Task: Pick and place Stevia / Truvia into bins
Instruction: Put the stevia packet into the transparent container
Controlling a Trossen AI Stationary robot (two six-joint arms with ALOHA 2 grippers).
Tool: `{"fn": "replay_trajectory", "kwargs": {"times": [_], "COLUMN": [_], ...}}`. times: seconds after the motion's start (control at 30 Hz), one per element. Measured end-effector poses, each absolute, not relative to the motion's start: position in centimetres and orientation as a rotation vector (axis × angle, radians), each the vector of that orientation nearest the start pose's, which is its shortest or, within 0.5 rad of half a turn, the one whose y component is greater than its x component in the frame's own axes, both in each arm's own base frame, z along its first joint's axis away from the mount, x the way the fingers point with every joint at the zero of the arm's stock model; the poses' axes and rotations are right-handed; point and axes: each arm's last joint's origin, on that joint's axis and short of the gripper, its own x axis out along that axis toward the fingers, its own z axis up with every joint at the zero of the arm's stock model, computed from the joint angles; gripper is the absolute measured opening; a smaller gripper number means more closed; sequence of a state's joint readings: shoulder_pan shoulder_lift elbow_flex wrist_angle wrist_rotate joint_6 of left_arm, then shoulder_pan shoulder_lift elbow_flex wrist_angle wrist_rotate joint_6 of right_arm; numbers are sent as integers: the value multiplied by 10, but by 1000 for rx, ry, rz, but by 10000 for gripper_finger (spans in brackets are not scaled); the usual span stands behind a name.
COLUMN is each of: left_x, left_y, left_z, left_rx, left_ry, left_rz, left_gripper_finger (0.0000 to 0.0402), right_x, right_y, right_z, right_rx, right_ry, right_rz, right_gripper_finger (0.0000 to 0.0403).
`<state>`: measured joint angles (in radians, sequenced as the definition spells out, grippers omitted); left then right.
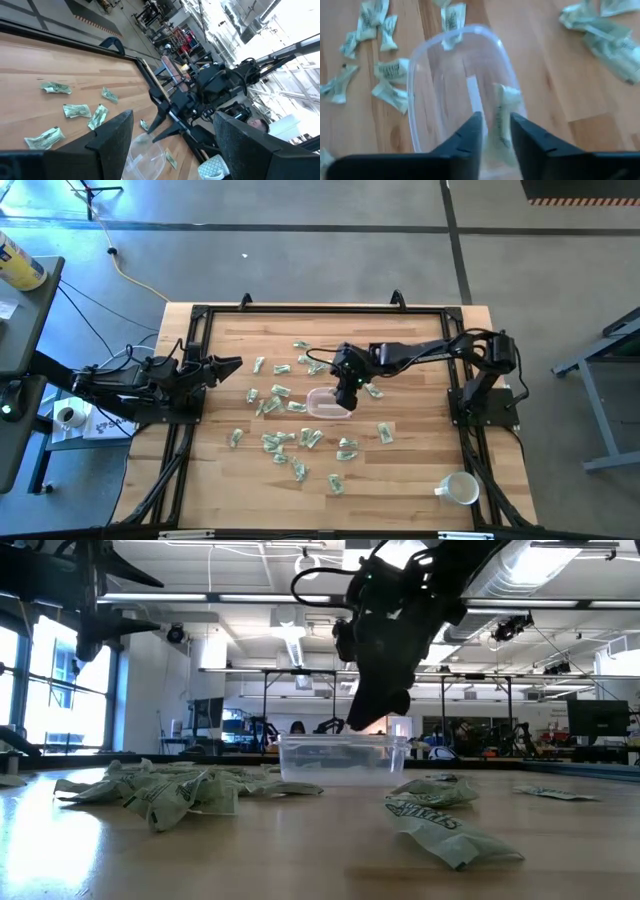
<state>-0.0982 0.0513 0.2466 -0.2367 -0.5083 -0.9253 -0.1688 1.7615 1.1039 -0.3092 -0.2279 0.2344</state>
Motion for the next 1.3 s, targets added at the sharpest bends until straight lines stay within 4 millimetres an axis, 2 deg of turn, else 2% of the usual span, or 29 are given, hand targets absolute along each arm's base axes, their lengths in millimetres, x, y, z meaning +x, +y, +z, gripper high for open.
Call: {"fn": "replay_trajectory", "kwargs": {"times": [0.17,0.27,0.33,0.47,0.57,0.77,0.87,0.97,1.1,1.2,1.3], "left_x": [79,79,79,79,79,79,79,79,79,79,79], "left_y": [6,6,6,6,6,6,6,6,6,6,6], "left_z": [220,220,220,220,219,216,215,214,214,214,214], "left_rx": [-918,-928,-935,-946,-944,-936,-932,-933,-933,-932,-931], "left_ry": [-157,-159,-161,-162,-155,-131,-120,-113,-114,-114,-111], "left_rz": [397,397,396,396,400,412,419,423,421,422,423], "left_gripper_finger": [310,310,310,310,310,310,310,310,310,310,310], "right_x": [353,349,345,326,321,332,339,339,336,335,337], "right_y": [-55,-62,-81,-131,-154,-159,-161,-163,-169,-171,-171], "right_z": [193,204,209,198,190,171,160,147,140,135,131], "right_rx": [377,218,181,295,271,156,106,144,226,260,278], "right_ry": [982,1011,1011,1069,1075,1080,1086,1123,1139,1145,1147], "right_rz": [-58,-231,-326,-414,-402,-313,-341,-395,-439,-459,-454], "right_gripper_finger": [203,236,243,243,241,243,243,243,239,222,185]}}
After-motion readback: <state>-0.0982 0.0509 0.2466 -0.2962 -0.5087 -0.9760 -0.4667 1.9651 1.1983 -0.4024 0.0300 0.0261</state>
